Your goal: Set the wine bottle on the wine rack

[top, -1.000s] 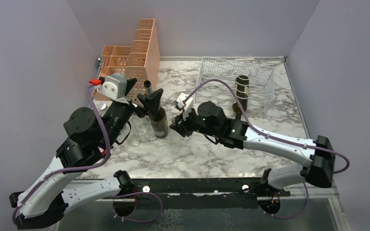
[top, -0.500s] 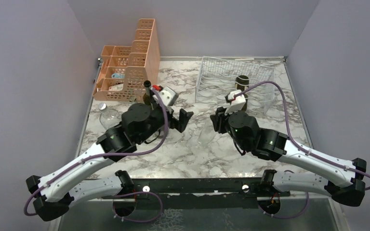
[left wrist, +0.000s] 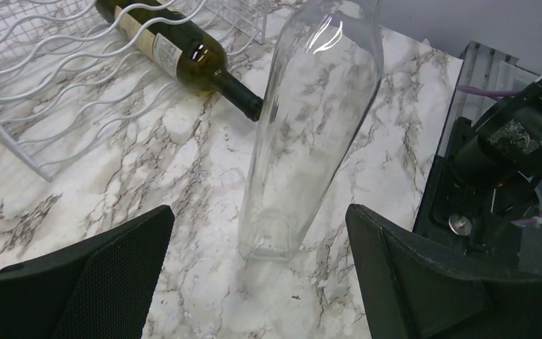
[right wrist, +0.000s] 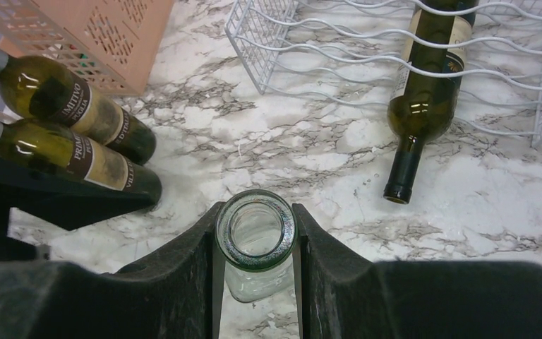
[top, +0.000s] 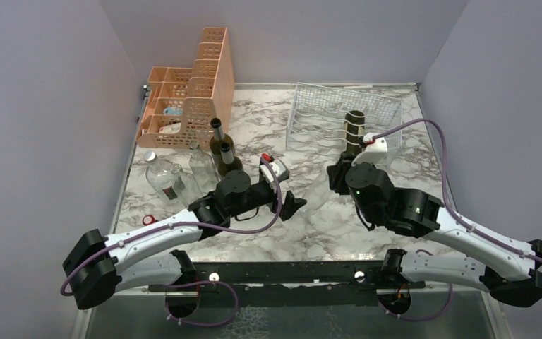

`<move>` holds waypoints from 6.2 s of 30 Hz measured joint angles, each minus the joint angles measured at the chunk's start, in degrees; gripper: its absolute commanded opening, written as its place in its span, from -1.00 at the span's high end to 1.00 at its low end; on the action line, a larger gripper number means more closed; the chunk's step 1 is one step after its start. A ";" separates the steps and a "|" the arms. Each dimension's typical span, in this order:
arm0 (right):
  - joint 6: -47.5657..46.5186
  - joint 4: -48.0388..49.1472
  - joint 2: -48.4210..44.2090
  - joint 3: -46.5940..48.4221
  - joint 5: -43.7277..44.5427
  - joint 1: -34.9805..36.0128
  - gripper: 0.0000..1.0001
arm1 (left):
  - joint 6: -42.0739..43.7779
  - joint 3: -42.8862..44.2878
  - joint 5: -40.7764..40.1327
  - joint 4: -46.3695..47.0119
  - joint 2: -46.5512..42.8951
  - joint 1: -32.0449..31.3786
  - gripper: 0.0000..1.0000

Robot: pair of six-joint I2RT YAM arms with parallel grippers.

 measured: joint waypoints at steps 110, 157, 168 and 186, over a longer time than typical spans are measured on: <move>7.19 -19.21 -5.97 0.61 -11.19 0.07 0.98 | 94.40 16.81 13.70 5.57 22.49 -1.92 -0.98; 8.85 12.04 16.09 -20.06 -15.39 -11.10 0.98 | 7.02 31.71 -23.98 -28.61 -0.02 -1.92 -0.98; 1.95 20.28 18.10 -20.06 -18.21 -17.46 0.98 | 6.32 30.38 -21.40 -28.55 -0.96 -1.92 -0.98; -2.10 40.72 28.74 -23.12 -17.79 -24.65 0.98 | 5.16 30.14 -18.12 -28.41 -2.03 -1.92 -0.98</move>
